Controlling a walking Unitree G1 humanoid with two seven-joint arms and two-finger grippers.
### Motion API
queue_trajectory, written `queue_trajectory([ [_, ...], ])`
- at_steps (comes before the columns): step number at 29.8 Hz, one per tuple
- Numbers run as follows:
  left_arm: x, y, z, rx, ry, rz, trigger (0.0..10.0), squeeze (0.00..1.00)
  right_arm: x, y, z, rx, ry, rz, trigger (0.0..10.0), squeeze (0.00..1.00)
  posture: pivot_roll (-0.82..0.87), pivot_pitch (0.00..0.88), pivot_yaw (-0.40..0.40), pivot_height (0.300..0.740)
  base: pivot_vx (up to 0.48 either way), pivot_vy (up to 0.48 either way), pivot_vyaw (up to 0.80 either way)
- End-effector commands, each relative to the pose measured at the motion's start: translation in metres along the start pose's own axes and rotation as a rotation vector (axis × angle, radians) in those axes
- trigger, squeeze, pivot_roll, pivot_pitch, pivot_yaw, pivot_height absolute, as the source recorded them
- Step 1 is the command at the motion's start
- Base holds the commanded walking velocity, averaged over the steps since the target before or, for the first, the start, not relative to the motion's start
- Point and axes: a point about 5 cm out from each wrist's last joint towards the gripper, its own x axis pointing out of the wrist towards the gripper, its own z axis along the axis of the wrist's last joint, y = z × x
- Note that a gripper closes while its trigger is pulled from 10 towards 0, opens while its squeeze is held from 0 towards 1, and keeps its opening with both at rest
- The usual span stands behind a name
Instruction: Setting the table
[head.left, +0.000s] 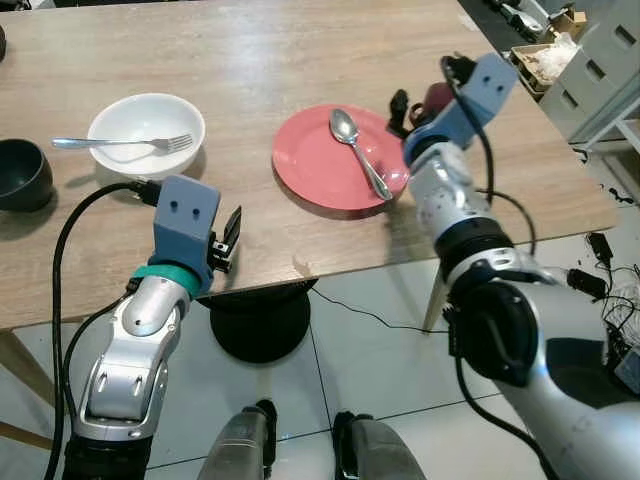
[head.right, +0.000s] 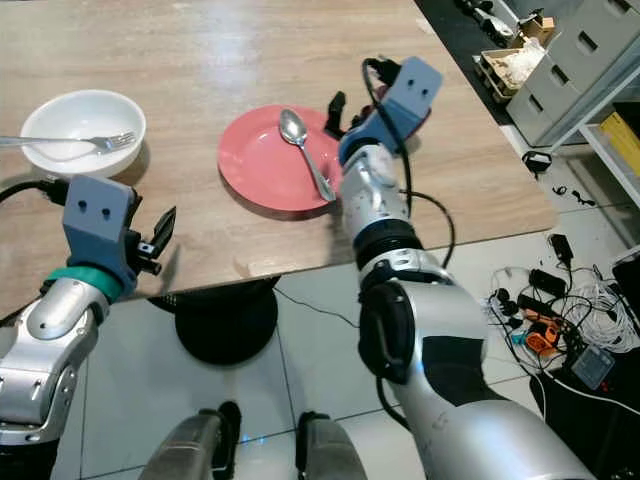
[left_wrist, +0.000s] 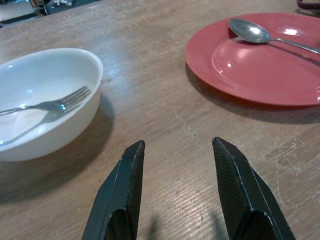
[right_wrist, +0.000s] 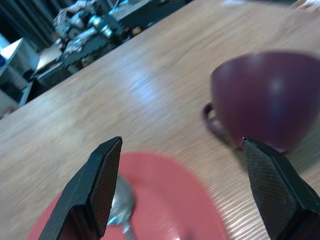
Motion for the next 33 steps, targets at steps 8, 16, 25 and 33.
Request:
queue_trajectory([
  [8,0.002,-0.002,-0.002,-0.002,0.014,-0.004,10.0,0.0,-0.001,-0.022,0.0,-0.055,-0.037,-0.033,10.0,1.0,0.03,0.105,-0.008,0.74,0.0,0.0,0.0],
  [16,0.001,0.0,0.004,0.104,-0.018,-0.047,10.0,0.0,-0.009,-0.009,-0.004,-0.267,-0.128,0.098,10.0,0.91,0.04,0.114,-0.007,0.74,0.0,0.0,0.0],
  [25,-0.002,0.0,0.034,0.133,-0.055,-0.175,10.0,0.0,-0.038,-0.016,-0.01,-0.284,-0.217,0.253,10.0,0.0,0.02,0.115,0.022,0.74,0.0,0.0,0.0],
  [33,0.011,0.01,0.032,0.284,0.048,-0.158,10.0,0.0,-0.079,-0.04,-0.031,-0.283,-0.181,0.23,10.0,0.0,-0.02,0.104,0.083,0.74,0.0,0.0,0.0],
])
